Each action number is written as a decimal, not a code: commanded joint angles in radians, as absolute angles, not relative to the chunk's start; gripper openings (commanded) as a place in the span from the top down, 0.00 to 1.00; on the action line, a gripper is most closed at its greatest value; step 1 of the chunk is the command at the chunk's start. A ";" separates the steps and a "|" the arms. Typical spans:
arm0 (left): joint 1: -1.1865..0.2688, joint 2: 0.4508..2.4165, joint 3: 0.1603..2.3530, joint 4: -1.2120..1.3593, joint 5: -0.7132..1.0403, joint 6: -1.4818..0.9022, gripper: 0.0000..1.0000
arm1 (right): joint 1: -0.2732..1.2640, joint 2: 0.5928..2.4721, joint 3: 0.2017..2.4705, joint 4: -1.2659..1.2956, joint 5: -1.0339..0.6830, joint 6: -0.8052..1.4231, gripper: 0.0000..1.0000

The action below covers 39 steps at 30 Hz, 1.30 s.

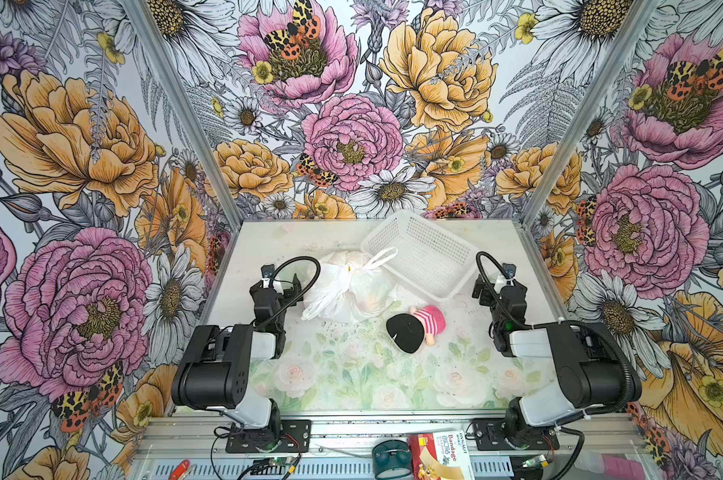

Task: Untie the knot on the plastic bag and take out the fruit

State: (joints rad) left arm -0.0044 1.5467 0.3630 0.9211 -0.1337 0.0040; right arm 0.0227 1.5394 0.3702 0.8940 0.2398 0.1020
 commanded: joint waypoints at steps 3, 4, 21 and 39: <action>-0.008 1.549 0.377 0.937 -0.135 0.016 0.01 | 0.022 1.538 0.370 0.919 0.254 0.088 0.01; -0.008 1.549 0.377 0.936 -0.135 0.017 0.01 | 0.021 1.539 0.371 0.919 0.253 0.088 0.00; 0.030 1.548 0.380 0.930 -0.047 -0.005 0.01 | 0.023 1.538 0.369 0.919 0.253 0.089 0.01; -0.006 1.171 0.592 0.317 -0.202 -0.132 0.01 | 0.037 1.016 0.302 0.563 0.356 0.302 0.01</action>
